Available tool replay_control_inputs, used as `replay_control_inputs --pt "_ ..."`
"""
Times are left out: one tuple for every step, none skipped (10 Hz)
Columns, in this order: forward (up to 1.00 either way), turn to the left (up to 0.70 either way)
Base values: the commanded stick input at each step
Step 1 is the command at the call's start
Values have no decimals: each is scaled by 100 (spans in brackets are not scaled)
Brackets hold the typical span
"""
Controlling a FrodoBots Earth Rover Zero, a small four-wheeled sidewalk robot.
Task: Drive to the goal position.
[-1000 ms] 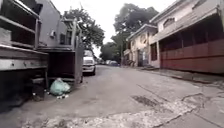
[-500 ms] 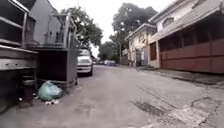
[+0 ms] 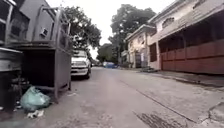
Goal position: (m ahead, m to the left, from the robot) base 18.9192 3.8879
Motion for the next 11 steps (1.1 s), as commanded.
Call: replay_control_inputs --pt "85 0" --pt "85 0" --pt "85 0" --pt "85 0" --pt "85 0" --pt "85 0" --pt "96 20" --pt "100 27" --pt "100 4" --pt "100 0" --pt "100 0"
